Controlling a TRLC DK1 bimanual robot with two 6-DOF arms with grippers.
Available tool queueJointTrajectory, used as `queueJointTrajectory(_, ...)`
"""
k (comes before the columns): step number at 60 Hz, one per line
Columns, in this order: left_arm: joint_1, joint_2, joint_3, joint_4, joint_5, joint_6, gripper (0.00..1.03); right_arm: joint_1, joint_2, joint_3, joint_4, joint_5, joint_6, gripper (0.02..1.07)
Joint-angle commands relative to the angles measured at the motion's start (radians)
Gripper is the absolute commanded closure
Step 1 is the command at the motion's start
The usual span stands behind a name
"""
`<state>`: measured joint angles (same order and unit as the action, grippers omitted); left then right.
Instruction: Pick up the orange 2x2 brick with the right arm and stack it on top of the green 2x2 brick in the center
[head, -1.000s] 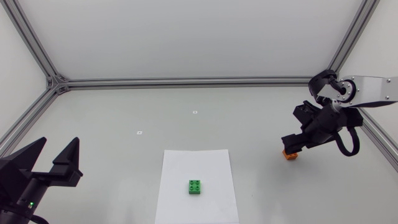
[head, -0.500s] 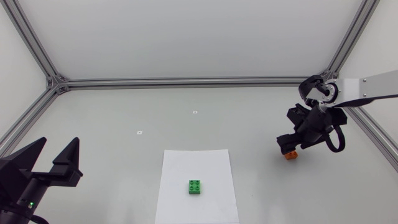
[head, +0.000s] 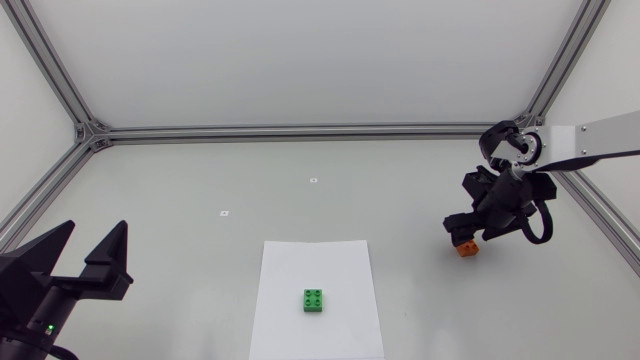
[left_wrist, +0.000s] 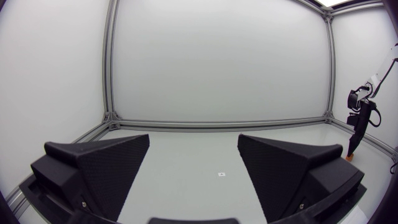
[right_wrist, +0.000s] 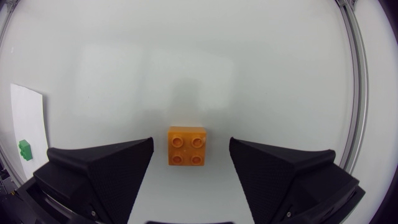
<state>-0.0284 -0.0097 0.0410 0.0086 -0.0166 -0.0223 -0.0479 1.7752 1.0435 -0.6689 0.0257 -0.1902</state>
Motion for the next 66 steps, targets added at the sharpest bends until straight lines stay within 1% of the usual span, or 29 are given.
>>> queueJointTrajectory(1, 0.002, -0.006, -0.041, -0.01, 0.001, 0.005, 0.04, -0.006, 0.004, -0.016, 0.003, -0.004, 0.021, 0.25)
queueJointTrajectory(7, 0.002, -0.006, -0.041, -0.01, 0.001, 0.005, 0.04, -0.006, 0.01, -0.016, 0.003, -0.006, 0.021, 0.25)
queueJointTrajectory(10, 0.002, -0.006, -0.041, -0.01, 0.001, 0.005, 0.04, -0.007, 0.015, -0.016, 0.006, -0.012, 0.021, 0.3)
queueJointTrajectory(12, 0.002, -0.006, -0.041, -0.01, 0.001, 0.005, 0.04, -0.009, 0.015, -0.017, 0.006, -0.024, 0.021, 0.31)
queueJointTrajectory(15, 0.002, -0.006, -0.041, -0.01, 0.001, 0.005, 0.04, -0.017, 0.013, -0.019, 0.014, -0.049, 0.021, 0.37)
queueJointTrajectory(50, 0.002, -0.006, -0.041, -0.01, 0.001, 0.005, 0.04, -0.029, 0.02, -0.053, 0.049, -0.043, 0.009, 0.39)
queueJointTrajectory(58, 0.002, -0.006, -0.041, -0.01, 0.001, 0.005, 0.04, -0.026, 0.021, -0.057, 0.052, -0.04, 0.009, 0.4)
queueJointTrajectory(60, 0.002, -0.006, -0.041, -0.01, 0.001, 0.005, 0.04, -0.026, 0.021, -0.06, 0.054, -0.041, 0.009, 0.43)
queueJointTrajectory(66, 0.002, -0.006, -0.041, -0.01, 0.001, 0.005, 0.04, -0.027, 0.018, -0.063, 0.058, -0.04, 0.008, 0.43)
